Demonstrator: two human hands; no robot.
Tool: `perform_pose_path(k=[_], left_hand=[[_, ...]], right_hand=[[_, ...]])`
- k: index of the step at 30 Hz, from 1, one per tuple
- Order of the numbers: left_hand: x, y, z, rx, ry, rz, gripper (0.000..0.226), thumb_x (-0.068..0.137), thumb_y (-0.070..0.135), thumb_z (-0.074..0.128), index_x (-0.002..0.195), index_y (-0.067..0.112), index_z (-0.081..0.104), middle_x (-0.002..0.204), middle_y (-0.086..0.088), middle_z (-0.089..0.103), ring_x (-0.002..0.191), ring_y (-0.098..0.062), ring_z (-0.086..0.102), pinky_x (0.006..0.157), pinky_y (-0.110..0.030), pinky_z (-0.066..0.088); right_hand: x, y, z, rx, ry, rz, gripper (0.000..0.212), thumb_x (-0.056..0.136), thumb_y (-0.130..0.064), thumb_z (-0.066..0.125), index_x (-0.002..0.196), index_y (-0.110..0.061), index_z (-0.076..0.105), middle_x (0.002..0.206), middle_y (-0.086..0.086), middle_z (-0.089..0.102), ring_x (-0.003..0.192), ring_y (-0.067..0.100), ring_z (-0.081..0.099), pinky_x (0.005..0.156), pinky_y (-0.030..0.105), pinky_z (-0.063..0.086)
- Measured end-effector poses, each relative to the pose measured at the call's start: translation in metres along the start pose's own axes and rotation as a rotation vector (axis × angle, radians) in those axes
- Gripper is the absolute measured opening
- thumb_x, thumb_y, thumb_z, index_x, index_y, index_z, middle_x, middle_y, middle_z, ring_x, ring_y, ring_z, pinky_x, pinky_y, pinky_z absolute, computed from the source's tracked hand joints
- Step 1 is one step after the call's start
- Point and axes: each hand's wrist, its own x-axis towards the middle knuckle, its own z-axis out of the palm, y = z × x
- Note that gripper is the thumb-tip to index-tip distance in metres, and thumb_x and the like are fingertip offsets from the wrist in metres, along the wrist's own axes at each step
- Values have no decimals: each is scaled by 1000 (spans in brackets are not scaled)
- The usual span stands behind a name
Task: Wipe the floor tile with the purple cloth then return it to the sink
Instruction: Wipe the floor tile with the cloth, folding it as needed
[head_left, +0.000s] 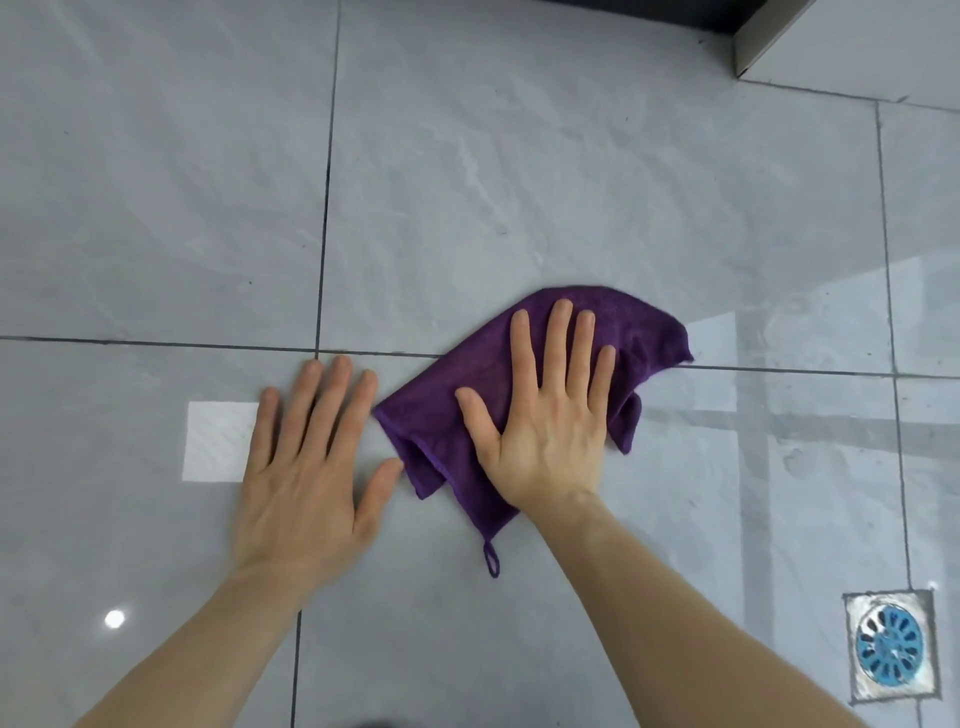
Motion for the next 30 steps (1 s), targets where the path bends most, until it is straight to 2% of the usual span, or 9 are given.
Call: perform_pose_path(k=[4, 12, 18, 30], left_hand=[[0, 1, -1, -3, -13, 3, 76, 97, 56, 29, 161, 18, 13, 170, -4, 13, 158, -24, 6, 126, -55, 11], [0, 0, -2, -9, -29, 4, 76, 98, 56, 30, 161, 19, 11, 170, -4, 12, 158, -24, 5, 125, -55, 13], [-1, 0, 1, -24, -13, 10, 75, 97, 57, 27, 160, 18, 17, 170, -3, 14, 158, -23, 7, 125, -55, 14], [-2, -2, 3, -14, -1, 10, 74, 97, 57, 23, 161, 20, 15, 170, -2, 13, 158, -21, 5, 126, -53, 13]], right_hand=[[31, -2, -4, 0, 40, -16, 85, 96, -72, 28, 162, -21, 15, 171, 15, 6, 158, 36, -2, 126, 59, 6], [30, -3, -3, -14, 38, -10, 84, 98, -72, 25, 162, -21, 14, 171, 14, 6, 159, 34, -1, 126, 57, 7], [-15, -10, 3, 21, 0, -31, 81, 99, -69, 28, 162, -21, 15, 172, 12, 4, 159, 32, -4, 127, 56, 7], [-85, 13, 11, 35, -36, -98, 65, 105, -56, 29, 162, -27, 19, 172, 6, 7, 159, 29, -1, 128, 54, 11]])
